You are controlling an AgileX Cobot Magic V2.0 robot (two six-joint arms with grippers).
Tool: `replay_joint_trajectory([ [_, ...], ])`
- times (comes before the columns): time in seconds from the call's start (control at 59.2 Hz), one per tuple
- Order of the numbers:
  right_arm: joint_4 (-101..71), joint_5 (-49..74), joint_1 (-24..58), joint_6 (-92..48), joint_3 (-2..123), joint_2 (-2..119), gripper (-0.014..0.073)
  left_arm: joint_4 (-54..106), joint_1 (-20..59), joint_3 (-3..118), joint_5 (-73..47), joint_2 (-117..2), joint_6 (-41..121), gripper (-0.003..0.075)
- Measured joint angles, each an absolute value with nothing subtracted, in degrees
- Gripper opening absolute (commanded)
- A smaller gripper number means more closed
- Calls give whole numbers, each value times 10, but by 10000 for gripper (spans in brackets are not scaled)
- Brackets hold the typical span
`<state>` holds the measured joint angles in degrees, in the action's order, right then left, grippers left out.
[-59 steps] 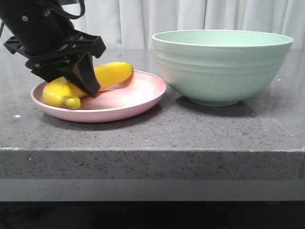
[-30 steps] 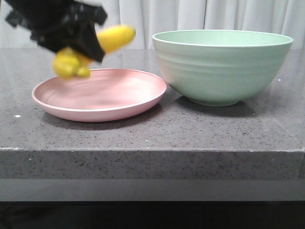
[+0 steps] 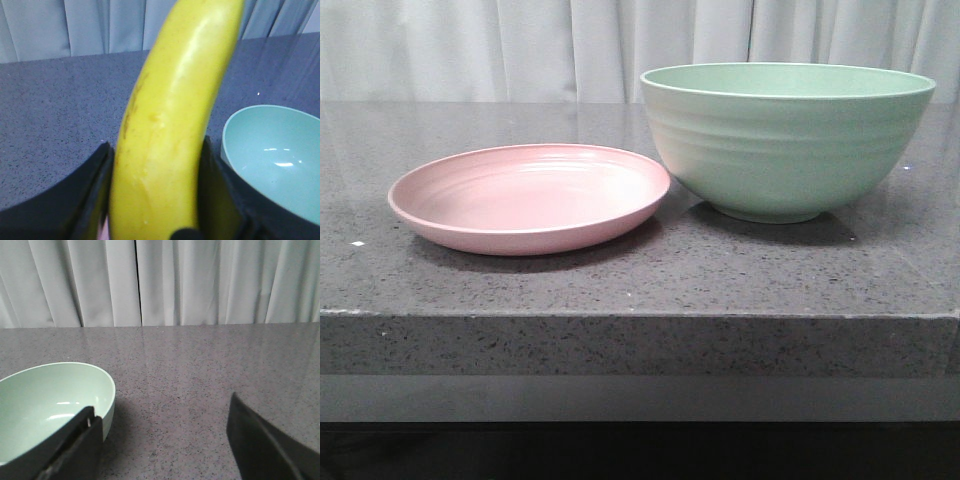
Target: Transfer banana from pink plate to green bowl
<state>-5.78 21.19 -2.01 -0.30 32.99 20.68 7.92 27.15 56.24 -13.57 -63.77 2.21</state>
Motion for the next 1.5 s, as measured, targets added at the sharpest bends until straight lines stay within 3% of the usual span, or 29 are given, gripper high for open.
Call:
replay_joint_trajectory([
  [0.49, -126, 219, 10, -3, 358, 265, 540, 80, 271, 504, -125, -581, 22, 83],
  [0.727, -198, 202, 127, -3, 439, 389, 540, 81, 271, 504, -125, -581, 22, 83],
  [1.099, -256, 64, 358, -3, 565, 594, 540, 81, 271, 504, -125, -581, 22, 83],
  [1.504, -277, 41, 435, -3, 732, 797, 540, 81, 271, 504, -125, -581, 22, 83],
])
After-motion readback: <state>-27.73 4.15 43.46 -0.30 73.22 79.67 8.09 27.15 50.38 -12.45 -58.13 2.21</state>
